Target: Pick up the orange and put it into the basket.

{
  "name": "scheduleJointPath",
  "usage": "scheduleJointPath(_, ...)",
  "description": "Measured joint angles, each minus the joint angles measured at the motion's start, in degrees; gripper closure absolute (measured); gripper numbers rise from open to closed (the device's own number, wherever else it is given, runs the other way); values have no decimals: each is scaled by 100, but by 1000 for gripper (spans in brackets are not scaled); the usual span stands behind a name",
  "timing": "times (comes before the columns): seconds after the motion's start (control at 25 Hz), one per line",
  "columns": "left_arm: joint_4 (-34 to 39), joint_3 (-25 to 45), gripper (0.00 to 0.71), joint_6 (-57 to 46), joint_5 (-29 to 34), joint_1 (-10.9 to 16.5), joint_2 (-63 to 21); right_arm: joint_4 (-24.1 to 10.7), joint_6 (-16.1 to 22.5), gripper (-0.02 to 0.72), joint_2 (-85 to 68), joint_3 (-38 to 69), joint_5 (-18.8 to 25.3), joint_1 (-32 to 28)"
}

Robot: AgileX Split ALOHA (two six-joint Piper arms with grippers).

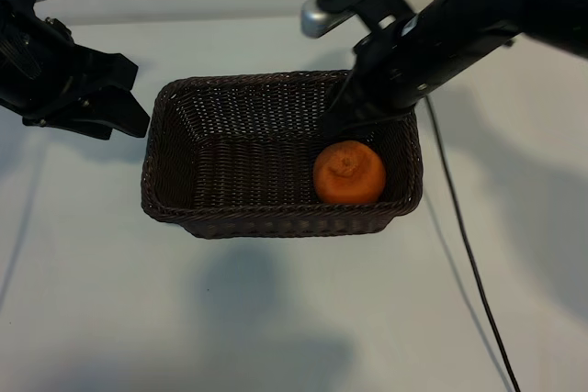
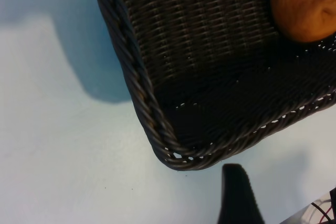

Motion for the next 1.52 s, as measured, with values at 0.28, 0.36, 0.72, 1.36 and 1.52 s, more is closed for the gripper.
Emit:
scheduleJointPath(0.28, 0, 0, 246, -9, 0, 0, 0, -566, 545, 243, -538, 0, 1029, -733)
scheduleJointPath(0.36, 0, 0, 246, -9, -4, 0, 0, -605, 571, 248, -668, 0, 1292, -928)
scheduleJointPath(0.72, 0, 0, 246, -4, -4, 0, 0, -1239, 1180, 266, -814, 10, 1913, -1792)
scheduleJointPath(1.36, 0, 0, 247, -4, -4, 0, 0, -1456, 1737, 267, -814, 10, 2673, -2525)
scheduleJointPath(1.52, 0, 0, 247, -4, -4, 0, 0, -1346, 1778, 267, -992, 10, 2685, -2525)
